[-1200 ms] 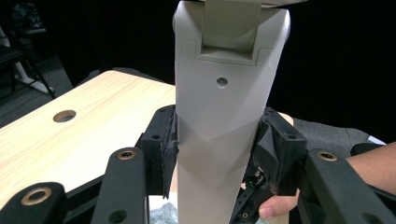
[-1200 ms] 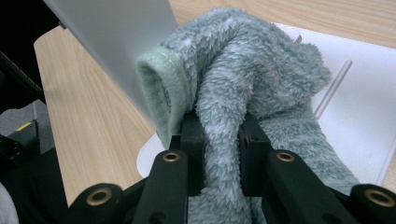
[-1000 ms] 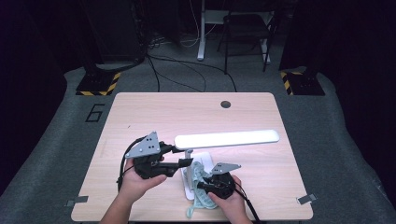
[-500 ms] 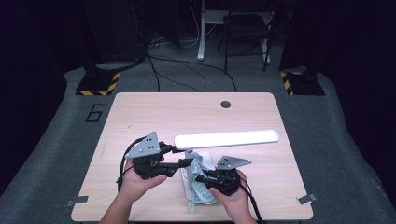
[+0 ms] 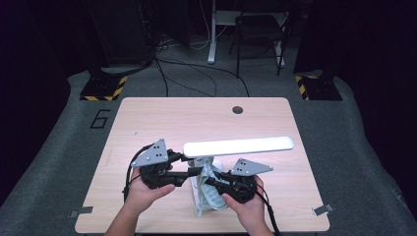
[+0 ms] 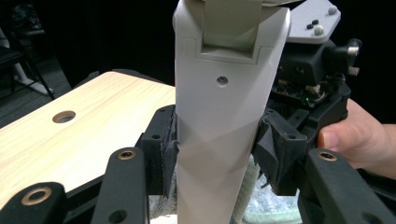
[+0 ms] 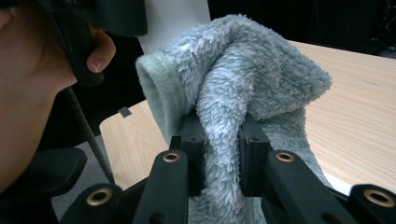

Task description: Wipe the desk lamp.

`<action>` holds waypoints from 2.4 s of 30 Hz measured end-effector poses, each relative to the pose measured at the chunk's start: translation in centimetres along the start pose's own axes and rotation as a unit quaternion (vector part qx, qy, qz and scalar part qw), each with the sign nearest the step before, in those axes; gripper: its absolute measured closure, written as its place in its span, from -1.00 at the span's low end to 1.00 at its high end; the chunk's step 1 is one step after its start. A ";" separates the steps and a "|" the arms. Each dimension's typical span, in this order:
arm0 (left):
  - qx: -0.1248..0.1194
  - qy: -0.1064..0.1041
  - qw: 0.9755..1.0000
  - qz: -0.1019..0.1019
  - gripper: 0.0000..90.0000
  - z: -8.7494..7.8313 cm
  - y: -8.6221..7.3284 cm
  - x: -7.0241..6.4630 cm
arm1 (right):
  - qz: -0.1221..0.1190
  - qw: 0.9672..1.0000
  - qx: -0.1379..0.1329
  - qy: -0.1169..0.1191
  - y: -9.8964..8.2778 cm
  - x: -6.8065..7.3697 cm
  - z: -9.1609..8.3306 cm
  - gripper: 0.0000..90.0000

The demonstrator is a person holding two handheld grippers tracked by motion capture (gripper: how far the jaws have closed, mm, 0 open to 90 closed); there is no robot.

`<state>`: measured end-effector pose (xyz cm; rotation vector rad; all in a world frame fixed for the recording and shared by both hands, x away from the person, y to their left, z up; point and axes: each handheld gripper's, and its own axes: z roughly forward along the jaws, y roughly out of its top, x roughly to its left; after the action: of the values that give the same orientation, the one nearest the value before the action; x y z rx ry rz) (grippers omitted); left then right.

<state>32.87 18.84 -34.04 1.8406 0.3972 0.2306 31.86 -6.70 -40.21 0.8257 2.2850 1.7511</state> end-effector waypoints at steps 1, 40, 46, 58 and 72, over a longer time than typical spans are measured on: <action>0.000 0.000 1.000 0.000 0.16 0.0 0.0 0.0 | 0.000 1.000 -0.002 -0.003 -0.2 0.0 0.1 0.70; 0.005 -0.013 1.000 -0.013 0.04 0.4 -1.3 0.3 | 0.014 0.992 0.100 -0.080 -7.8 -3.2 0.4 0.67; 0.017 -0.022 1.000 -0.007 -0.02 1.0 -2.8 0.5 | 0.031 0.993 0.051 -0.104 -6.8 -3.9 -2.8 0.67; 0.043 -0.006 0.999 -0.008 -0.03 3.4 -6.5 0.4 | 0.015 0.994 0.009 -0.106 -4.3 -3.8 -5.6 0.66; 0.051 -0.018 0.998 -0.031 0.07 4.8 -10.5 1.4 | 0.007 0.995 -0.015 -0.094 -1.7 -2.7 -6.4 0.62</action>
<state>34.24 17.90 -45.50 1.9256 0.4468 0.1358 30.82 -13.73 -40.35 0.9602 2.1316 1.6330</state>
